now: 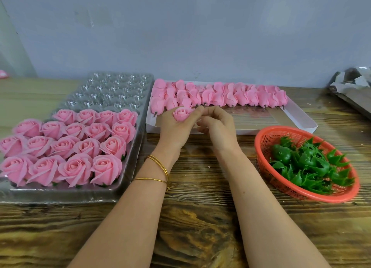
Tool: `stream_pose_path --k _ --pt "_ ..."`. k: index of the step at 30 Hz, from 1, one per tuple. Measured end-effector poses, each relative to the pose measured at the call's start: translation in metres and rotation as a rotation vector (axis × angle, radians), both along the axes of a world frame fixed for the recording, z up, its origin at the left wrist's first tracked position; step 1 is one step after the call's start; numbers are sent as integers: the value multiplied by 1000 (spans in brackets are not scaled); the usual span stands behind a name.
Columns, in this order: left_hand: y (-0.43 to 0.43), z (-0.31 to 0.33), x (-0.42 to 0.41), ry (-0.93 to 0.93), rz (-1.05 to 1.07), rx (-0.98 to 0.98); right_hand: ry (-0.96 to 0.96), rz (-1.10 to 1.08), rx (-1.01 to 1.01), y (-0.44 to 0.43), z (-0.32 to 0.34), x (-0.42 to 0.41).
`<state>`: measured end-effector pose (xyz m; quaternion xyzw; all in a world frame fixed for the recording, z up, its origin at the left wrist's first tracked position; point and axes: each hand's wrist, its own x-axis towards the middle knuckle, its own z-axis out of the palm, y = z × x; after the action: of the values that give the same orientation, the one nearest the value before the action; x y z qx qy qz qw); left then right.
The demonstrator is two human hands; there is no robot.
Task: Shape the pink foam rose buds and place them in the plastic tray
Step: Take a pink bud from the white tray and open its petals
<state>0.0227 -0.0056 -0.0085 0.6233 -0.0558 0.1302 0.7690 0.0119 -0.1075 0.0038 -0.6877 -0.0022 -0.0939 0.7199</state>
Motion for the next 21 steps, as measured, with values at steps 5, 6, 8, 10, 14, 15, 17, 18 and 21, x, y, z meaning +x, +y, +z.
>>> stream_pose_path --k 5,6,8,10,14,15,17,18,21 --pt "-1 6 -3 28 -28 -60 -35 145 -98 2 -1 -3" --pt "-2 6 -4 25 -35 -74 -34 170 -114 3 -1 -5" --pt "-2 7 -5 29 -38 -80 -32 209 -152 3 -1 -7" --pt "-3 8 -6 38 -42 -75 -45 234 -196 4 0 -9" --pt "-3 10 -6 57 -71 -110 -75 210 -216 6 -1 -8" --pt "-3 10 -6 59 -74 -119 -87 194 -221 7 -2 -7" --pt "-3 10 -7 59 -70 -106 -113 176 -240 7 -4 -5" --pt "-3 10 -7 55 -70 -99 -128 175 -247 7 -5 -4" --pt "-1 11 -7 56 -68 -100 -138 207 -238 6 -5 -5"
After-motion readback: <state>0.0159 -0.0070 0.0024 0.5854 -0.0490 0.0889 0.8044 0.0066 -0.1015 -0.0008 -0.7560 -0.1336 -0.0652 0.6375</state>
